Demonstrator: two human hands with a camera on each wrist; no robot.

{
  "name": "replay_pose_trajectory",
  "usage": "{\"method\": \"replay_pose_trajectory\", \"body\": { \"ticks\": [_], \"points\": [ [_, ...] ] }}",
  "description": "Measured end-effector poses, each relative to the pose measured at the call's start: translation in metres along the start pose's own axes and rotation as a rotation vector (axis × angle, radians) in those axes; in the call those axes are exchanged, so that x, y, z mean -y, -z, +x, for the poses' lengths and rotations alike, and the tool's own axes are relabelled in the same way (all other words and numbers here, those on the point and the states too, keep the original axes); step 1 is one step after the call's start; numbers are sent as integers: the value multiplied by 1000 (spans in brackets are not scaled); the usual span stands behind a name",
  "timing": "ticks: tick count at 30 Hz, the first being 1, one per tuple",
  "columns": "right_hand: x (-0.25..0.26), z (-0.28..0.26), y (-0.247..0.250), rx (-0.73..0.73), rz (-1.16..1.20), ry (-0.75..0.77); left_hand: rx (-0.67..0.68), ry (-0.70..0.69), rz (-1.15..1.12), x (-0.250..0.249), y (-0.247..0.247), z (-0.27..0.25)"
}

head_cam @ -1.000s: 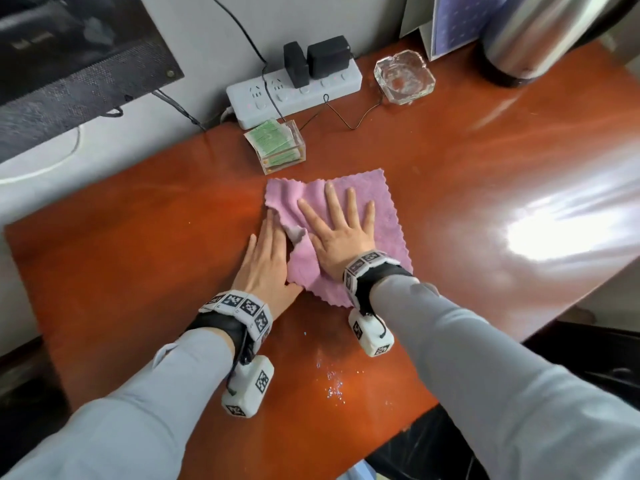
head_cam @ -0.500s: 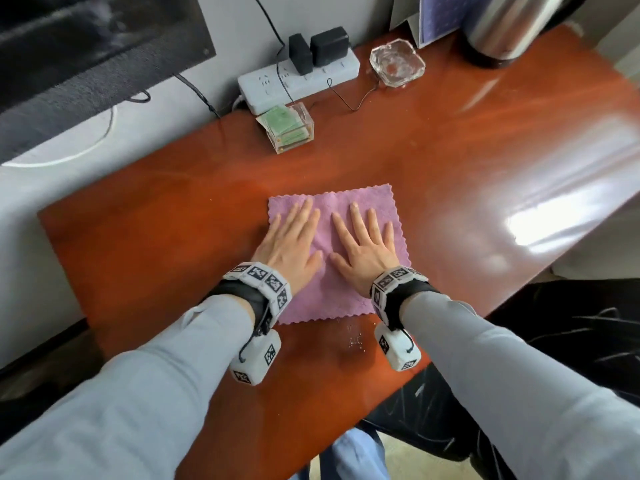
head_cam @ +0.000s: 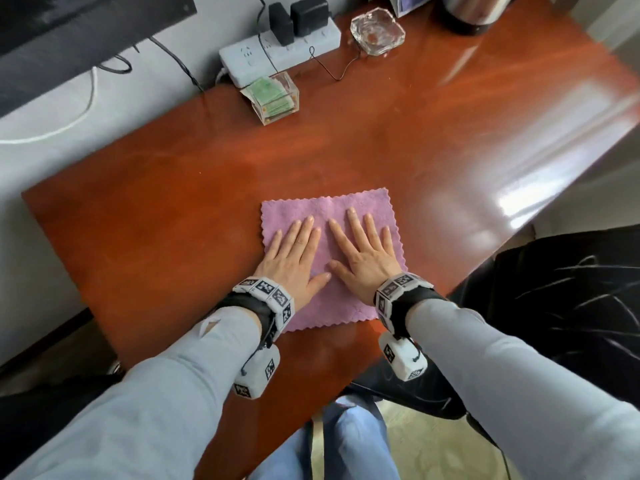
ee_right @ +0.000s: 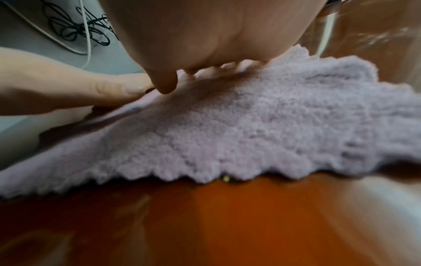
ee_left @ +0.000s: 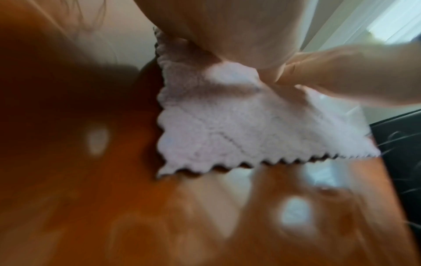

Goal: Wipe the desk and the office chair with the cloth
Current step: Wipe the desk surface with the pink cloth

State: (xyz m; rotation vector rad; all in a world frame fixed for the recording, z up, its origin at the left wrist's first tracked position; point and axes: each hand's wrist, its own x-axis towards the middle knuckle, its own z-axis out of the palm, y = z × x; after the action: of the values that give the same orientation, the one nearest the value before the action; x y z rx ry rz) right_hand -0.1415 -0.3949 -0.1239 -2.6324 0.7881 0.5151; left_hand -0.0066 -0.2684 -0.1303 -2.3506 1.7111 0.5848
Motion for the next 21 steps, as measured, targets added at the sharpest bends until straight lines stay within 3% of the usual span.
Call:
{"method": "replay_pose_trajectory", "body": {
  "ticks": [4, 8, 14, 16, 18, 21],
  "points": [
    [1, -31, -16, -78, -34, 78, -4, -19, -38, -15, -9, -24],
    [-5, -54, -35, -46, -108, 148, -31, -61, 17, -23, -32, -47],
    [-6, -65, -46, -83, -111, 154, -79, 2, 66, -38, -49, -63],
    [-2, -66, -41, -105, -91, 165, -146, 126, -23, -38, -48, -71],
    [5, -64, -40, -136, -73, 229, -223, 337, -140, -27, -51, -81],
    [14, -61, -50, -103, -153, 338, -185, 532, -197, -6, -61, -98]
  ]
}}
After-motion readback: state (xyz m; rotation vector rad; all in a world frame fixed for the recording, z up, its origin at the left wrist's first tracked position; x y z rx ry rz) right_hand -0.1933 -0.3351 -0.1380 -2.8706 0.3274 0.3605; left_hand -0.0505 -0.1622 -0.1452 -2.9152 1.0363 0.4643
